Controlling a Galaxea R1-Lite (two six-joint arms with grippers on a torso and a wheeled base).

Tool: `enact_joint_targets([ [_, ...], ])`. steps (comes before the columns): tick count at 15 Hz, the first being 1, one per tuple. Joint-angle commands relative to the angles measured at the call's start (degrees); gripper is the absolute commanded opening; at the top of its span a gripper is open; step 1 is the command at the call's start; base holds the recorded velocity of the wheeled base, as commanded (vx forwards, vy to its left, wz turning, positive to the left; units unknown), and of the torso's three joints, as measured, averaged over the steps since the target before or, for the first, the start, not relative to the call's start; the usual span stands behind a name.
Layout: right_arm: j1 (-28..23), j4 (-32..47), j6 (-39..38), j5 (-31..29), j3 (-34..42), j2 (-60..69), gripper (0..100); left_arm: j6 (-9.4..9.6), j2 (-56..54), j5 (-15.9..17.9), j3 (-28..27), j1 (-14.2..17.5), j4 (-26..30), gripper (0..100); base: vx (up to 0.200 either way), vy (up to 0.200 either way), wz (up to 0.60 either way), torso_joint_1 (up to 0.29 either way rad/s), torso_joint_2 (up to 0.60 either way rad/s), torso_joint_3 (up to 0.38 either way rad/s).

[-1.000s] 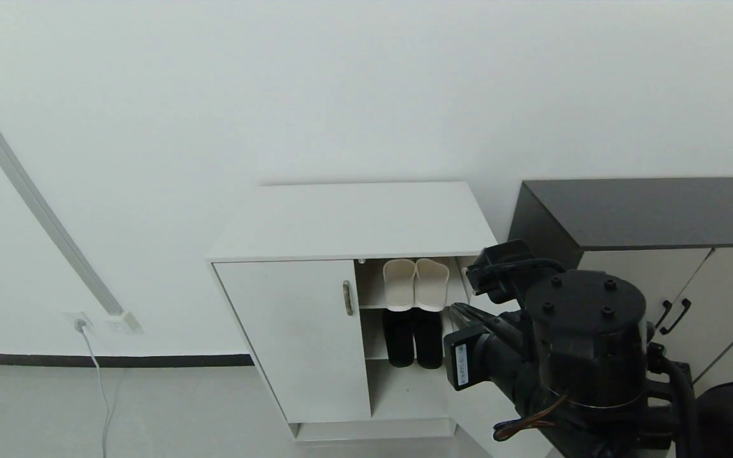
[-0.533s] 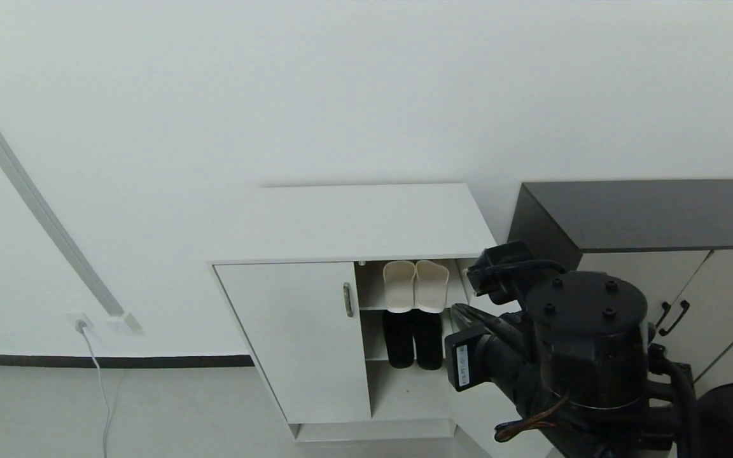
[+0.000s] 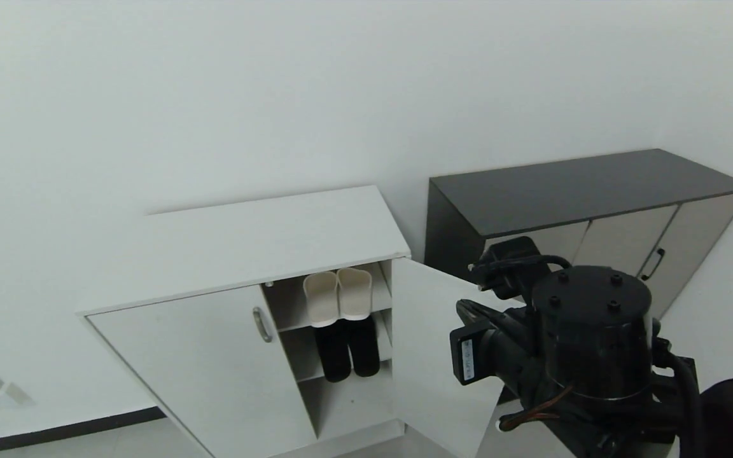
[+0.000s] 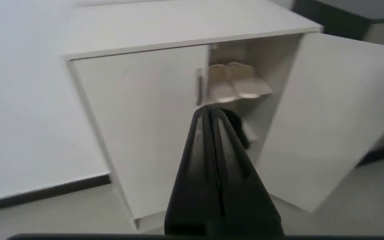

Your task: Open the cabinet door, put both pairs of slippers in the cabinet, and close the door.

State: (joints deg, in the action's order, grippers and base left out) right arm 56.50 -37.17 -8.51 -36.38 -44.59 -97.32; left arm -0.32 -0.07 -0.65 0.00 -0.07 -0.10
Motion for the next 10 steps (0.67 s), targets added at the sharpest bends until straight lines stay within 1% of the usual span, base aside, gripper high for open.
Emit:
enact_joint_targets([
  [1,-0.6,-0.1,0.1,0.0,0.0,0.0,0,-0.03,0.1,0.0,0.0,0.0,0.0,0,0.000,0.000,0.00,0.000,0.00,0.000],
  [7,-0.6,-0.1,0.1,0.0,0.1,-0.1,0,-0.03,0.1,-0.1,0.0,0.0,0.0,0,0.000,0.000,0.00,0.000,0.00,0.000],
  [10,-0.6,-0.4,0.1,0.0,0.4,-0.1,0,-0.21,0.1,-0.1,0.0,0.0,0.0,0,-0.200,0.000,0.00,0.009,0.00,-0.006],
])
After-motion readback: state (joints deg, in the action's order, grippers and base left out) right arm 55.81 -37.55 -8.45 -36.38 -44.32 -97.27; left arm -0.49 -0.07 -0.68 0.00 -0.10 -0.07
